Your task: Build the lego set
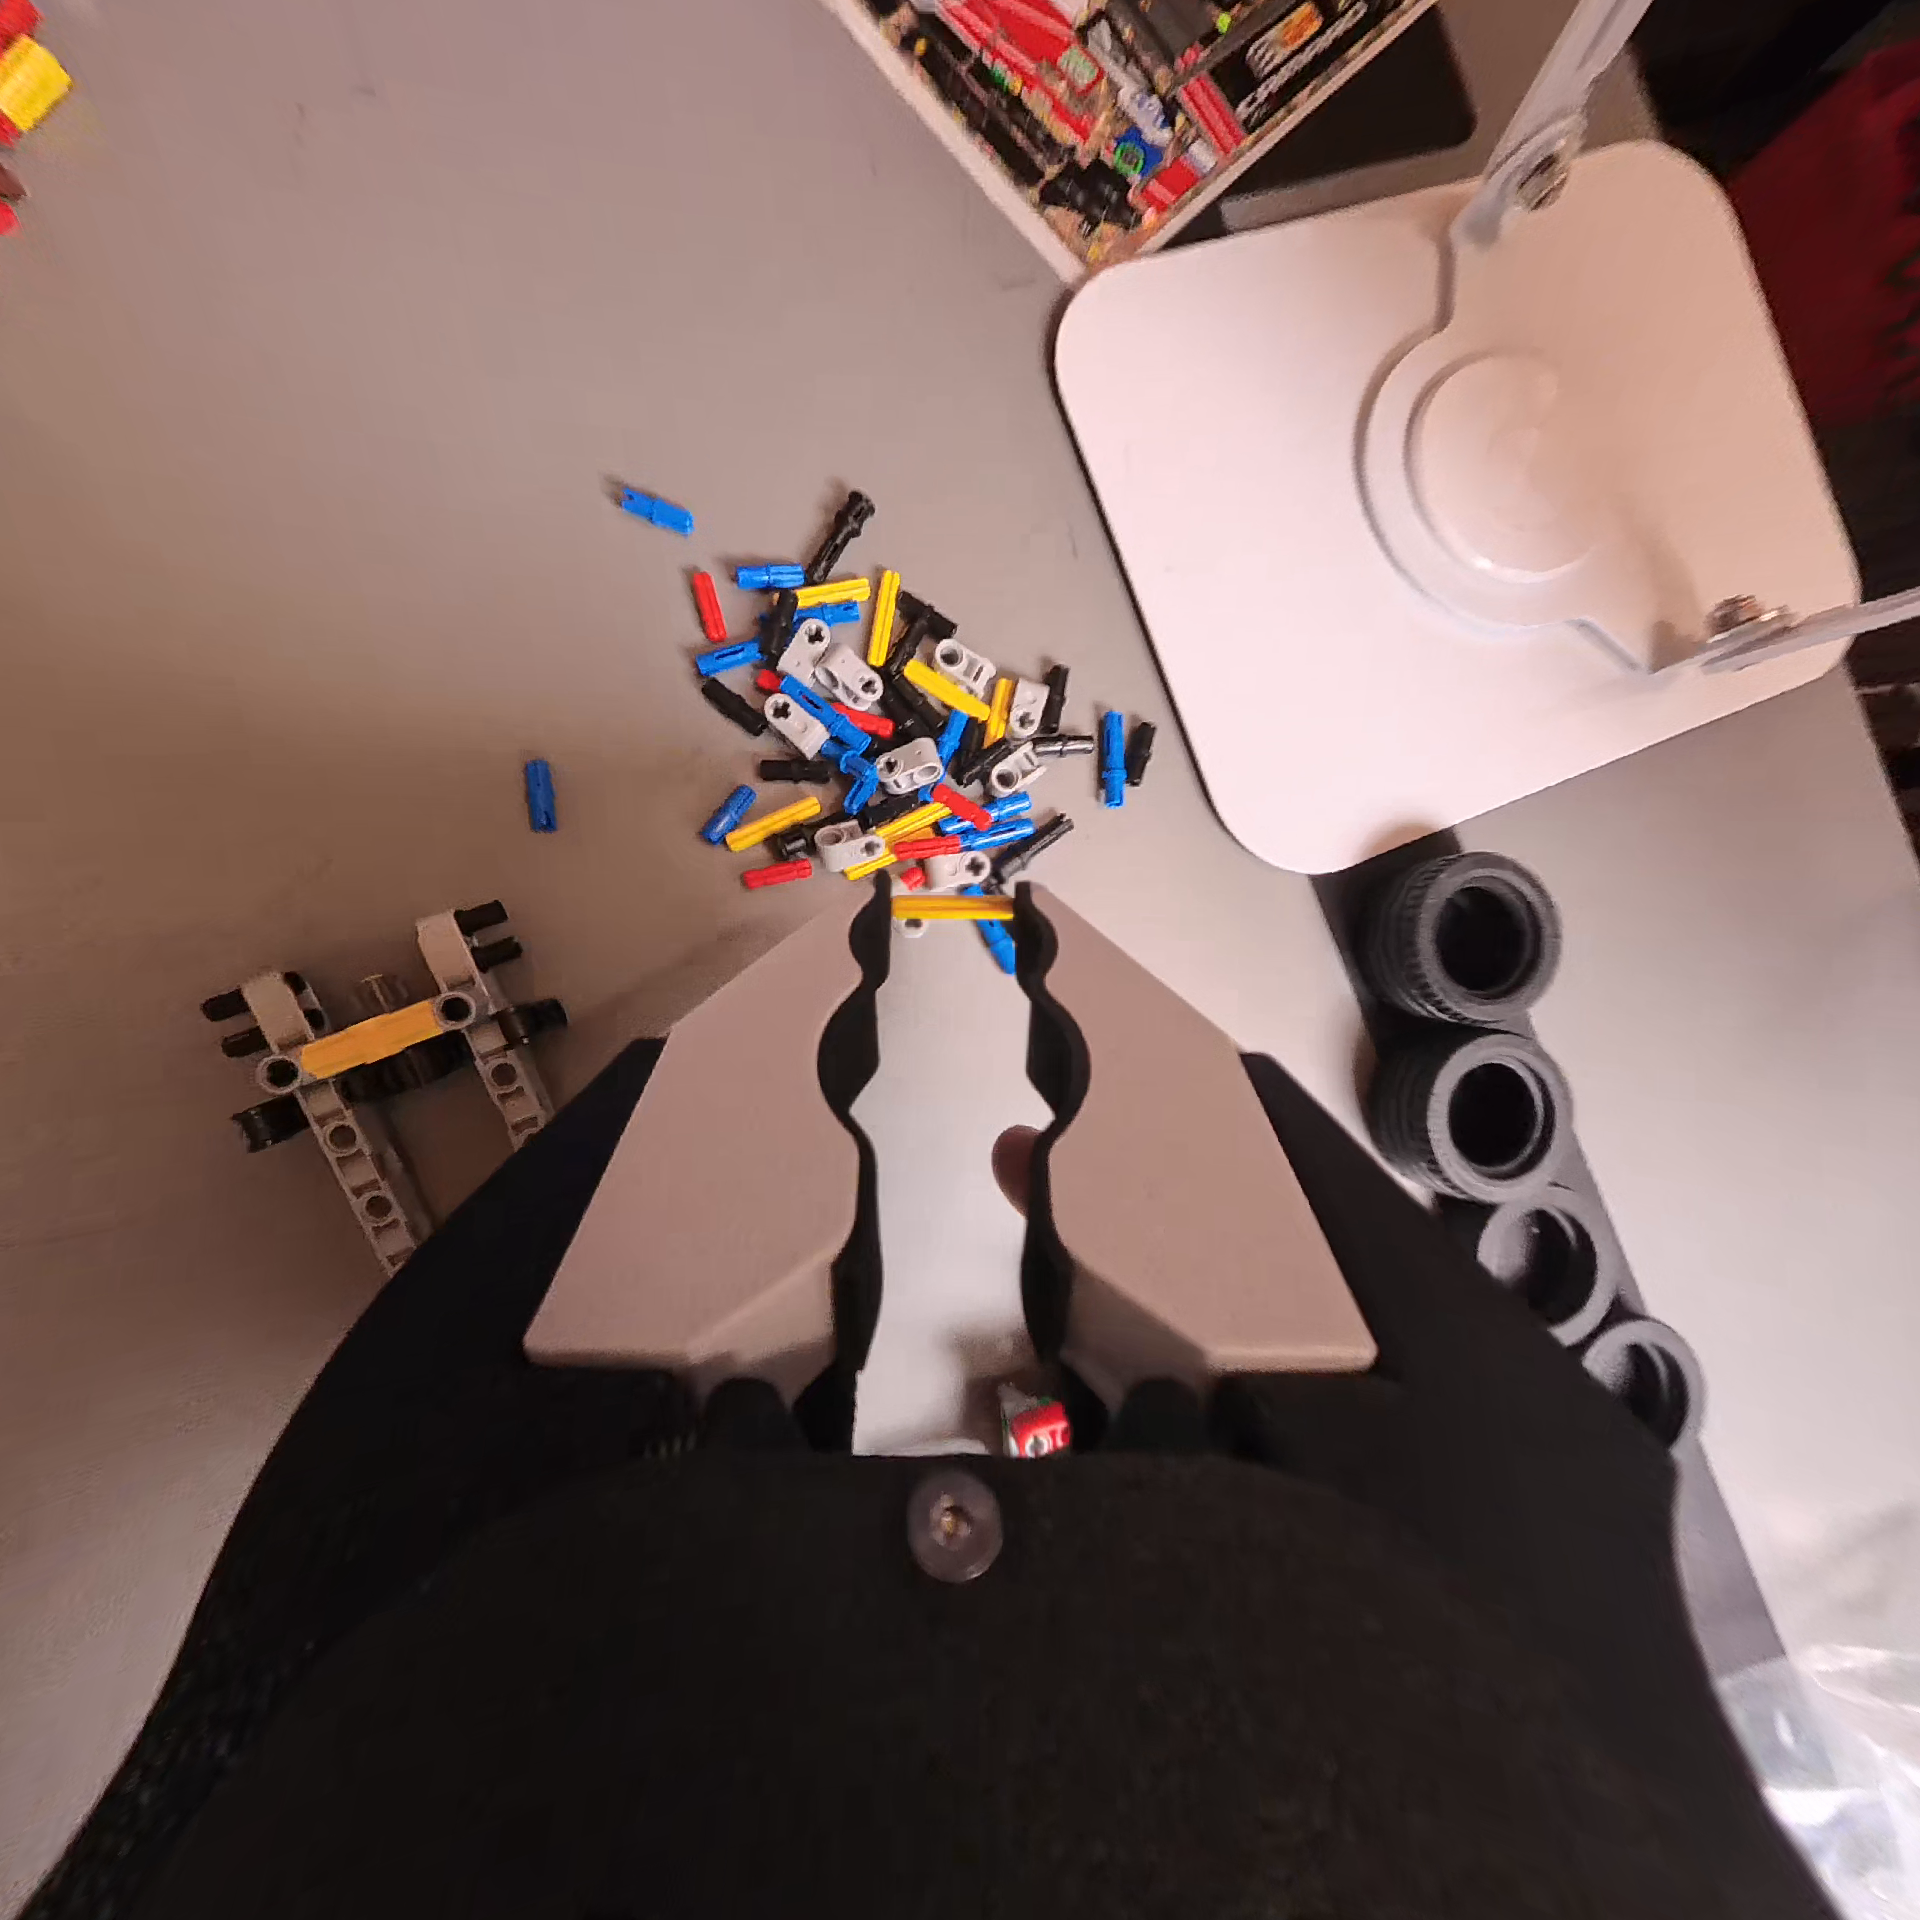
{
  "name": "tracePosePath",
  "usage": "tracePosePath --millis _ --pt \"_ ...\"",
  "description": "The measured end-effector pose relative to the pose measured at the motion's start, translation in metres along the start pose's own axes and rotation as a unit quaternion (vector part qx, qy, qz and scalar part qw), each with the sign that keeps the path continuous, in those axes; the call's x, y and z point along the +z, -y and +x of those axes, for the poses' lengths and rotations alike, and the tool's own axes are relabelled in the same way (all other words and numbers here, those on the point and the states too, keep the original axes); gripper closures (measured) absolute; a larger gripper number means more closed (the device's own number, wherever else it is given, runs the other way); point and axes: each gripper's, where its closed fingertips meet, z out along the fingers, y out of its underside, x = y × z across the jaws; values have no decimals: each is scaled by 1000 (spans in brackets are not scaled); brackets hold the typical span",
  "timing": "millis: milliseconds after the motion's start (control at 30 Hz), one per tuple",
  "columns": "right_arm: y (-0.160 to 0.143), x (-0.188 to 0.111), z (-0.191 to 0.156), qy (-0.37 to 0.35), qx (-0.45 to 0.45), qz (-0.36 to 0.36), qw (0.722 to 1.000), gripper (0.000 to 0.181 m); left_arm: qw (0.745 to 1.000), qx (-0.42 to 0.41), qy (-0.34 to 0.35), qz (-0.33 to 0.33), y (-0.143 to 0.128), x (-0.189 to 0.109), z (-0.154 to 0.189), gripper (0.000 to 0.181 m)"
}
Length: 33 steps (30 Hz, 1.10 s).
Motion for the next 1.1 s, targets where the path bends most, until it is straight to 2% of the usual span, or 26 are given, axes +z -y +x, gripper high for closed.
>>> tracePosePath --millis 133,267,367,467,633,767,867,967,1033,1100 --pt "17 -27 -12 5 -8 77 997 159 1000 0 2 4 1 -2 -1 159" --pt "1 -57 -64 66 -35 127 989 159 1000 -4 2 9 3 -4 -2 159" --pt "-32 -66 -110 117 -39 116 986 159 1000 -3 0 8 3 -3 -1 159" --pt "-72 -65 -151 153 -48 69 985 159 1000 2 -4 5 2 -2 2 159" --pt "-103 -67 -179 160 -63 31 985 159 1000 12 -5 -3 0 1 5 159" --pt "-110 -64 -178 144 -73 18 987 159 1000 11 -4 -5 -1 2 5 160" --pt "-108 -63 -173 144 -79 13 986 149 1000 10 -3 -5 -1 2 5 160" --pt "-72 -67 -144 115 -68 68 989 147 1000 10 -4 -4 0 2 5 160" --pt "-37 -66 -109 80 -40 117 989 151 1000 9 -6 -4 0 2 5 160" --pt "-16 -53 -67 30 -16 122 992 159 1000 9 -7 -5 -1 2 5 160"
